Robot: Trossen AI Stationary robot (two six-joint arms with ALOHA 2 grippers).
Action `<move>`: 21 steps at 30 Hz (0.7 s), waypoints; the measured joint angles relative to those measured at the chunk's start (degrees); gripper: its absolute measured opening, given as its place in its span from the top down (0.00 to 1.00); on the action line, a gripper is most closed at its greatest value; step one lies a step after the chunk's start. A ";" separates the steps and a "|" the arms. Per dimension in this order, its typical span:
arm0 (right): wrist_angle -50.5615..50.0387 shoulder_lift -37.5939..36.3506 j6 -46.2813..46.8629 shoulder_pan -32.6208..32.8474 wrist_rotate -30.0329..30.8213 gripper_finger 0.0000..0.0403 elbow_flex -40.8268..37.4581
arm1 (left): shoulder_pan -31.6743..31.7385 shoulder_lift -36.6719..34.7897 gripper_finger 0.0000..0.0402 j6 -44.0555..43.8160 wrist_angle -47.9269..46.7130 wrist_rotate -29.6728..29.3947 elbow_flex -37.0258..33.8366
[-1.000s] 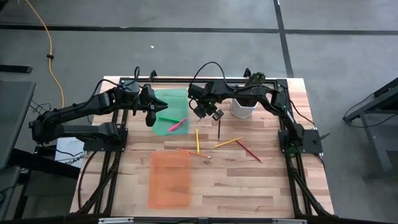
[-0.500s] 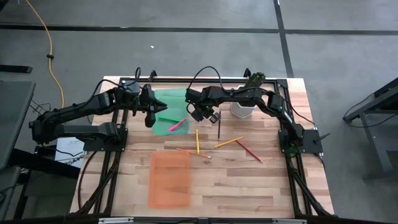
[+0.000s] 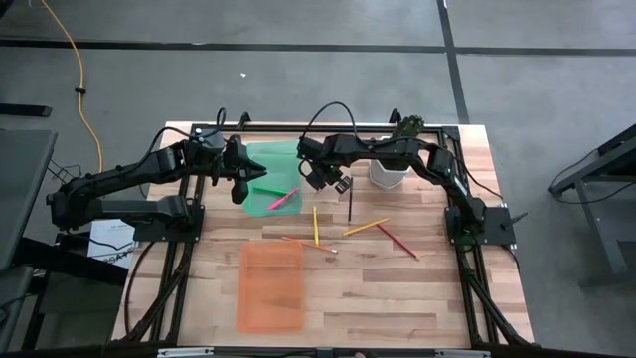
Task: Sort pens & pencils
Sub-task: Put the pink pen into the green bin
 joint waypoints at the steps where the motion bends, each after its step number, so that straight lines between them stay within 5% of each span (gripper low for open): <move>1: 0.17 0.00 -0.30 0.00 0.00 0.68 0.00 | 0.00 0.00 0.88 0.00 0.00 0.00 0.00; 21: -0.86 2.96 0.10 0.02 -1.00 0.68 0.06 | 0.00 -0.02 0.88 -0.35 -0.13 -0.46 0.01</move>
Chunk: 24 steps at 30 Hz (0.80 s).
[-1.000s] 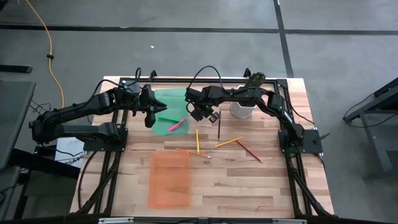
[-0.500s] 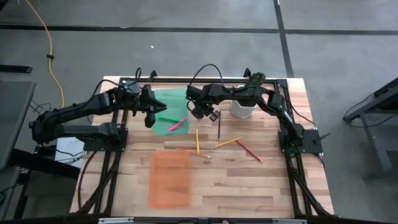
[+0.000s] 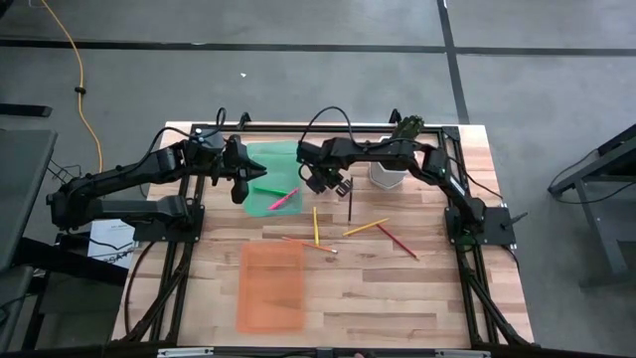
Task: Sort pens & pencils
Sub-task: Put the pink pen into the green bin
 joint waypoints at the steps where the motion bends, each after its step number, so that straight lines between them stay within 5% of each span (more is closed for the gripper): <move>1: 0.33 0.18 0.02 0.00 0.00 0.68 0.00 | 0.00 0.00 0.88 0.01 -0.05 -0.01 0.00; 24: 0.50 1.09 0.57 -0.04 -0.41 0.68 -0.02 | 0.00 0.00 0.88 0.13 -0.20 -0.02 -0.01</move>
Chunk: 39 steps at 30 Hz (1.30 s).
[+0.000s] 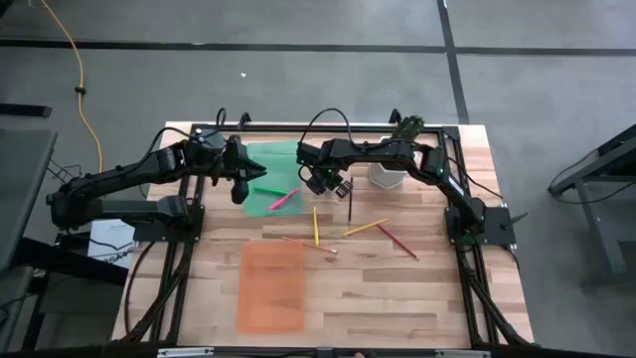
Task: Sort pens & pencils
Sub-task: Put the pink pen into the green bin
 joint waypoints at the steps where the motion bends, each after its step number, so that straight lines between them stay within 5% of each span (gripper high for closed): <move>1: -0.03 0.04 0.00 0.00 0.06 0.68 0.00 | 0.00 0.01 0.88 0.00 0.00 0.01 -0.01; 39: -1.78 0.04 0.00 0.02 -0.20 0.76 0.00 | 0.01 0.01 0.88 -0.02 -0.02 0.02 0.01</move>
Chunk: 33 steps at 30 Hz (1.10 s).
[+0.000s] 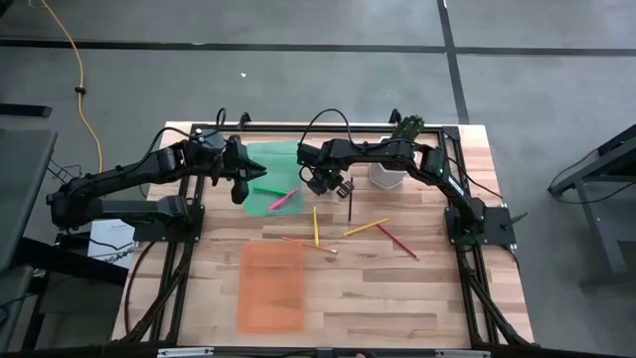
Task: Sort pens & pencils
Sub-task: Put the pink pen into the green bin
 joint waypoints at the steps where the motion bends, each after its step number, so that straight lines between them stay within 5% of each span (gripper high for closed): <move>1: -0.02 0.00 0.00 0.00 -0.02 0.76 0.00 | -0.01 0.00 0.88 0.00 0.00 0.00 -0.01; 33: -3.05 0.00 0.61 0.15 -0.26 0.80 0.00 | 0.00 0.00 0.88 0.36 0.00 0.00 -0.02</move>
